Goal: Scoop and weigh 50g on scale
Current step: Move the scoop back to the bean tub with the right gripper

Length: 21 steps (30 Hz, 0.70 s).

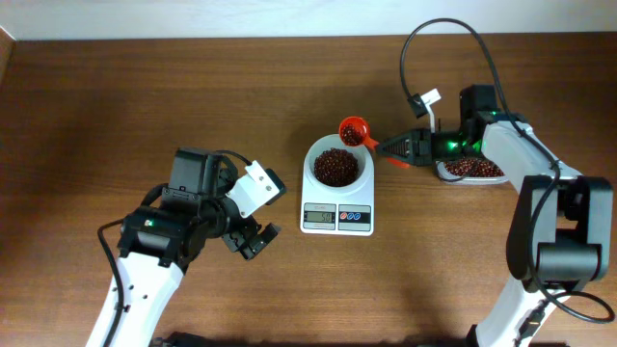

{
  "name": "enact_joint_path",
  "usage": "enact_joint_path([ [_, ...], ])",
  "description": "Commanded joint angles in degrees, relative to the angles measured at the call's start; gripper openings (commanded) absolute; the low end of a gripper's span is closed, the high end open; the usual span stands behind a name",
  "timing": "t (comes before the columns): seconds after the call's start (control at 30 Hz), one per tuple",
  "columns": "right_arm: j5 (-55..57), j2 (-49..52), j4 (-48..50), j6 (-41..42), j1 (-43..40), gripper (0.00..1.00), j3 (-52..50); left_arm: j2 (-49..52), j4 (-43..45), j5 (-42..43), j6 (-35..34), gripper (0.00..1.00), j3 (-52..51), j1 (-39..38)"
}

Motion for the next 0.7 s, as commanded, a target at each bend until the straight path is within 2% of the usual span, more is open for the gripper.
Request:
enact_joint_path([
  [0.0,-1.7,-0.3,-0.1,0.2,-0.7,0.04,0.5,-0.4,0.1,0.0,0.7,0.99,0.8,0.2],
  [0.27,-3.5,-0.3,-2.0,0.2,-1.1,0.04,0.5,-0.4,0.1,0.0,0.7,0.99,0.8,0.2],
  [0.37,-3.6,-0.3,-3.2,0.2,-5.1,0.04,0.5,-0.4,0.1,0.0,0.7,0.99,0.8,0.2],
  [0.5,-3.5,-0.3,-9.4,-0.4,-16.1,0.04,0.5,-0.4,0.1,0.0,0.7,0.99,0.8,0.2],
  [0.57,-3.5,-0.3,-14.5,-5.0,-21.2,0.04,0.5,-0.4,0.1,0.0,0.7,0.99,0.8,0.2],
  [0.67,-3.5,-0.3,-26.6,-17.1,-29.2,0.04,0.5,-0.4,0.1,0.0,0.7,0.99,0.8,0.2],
])
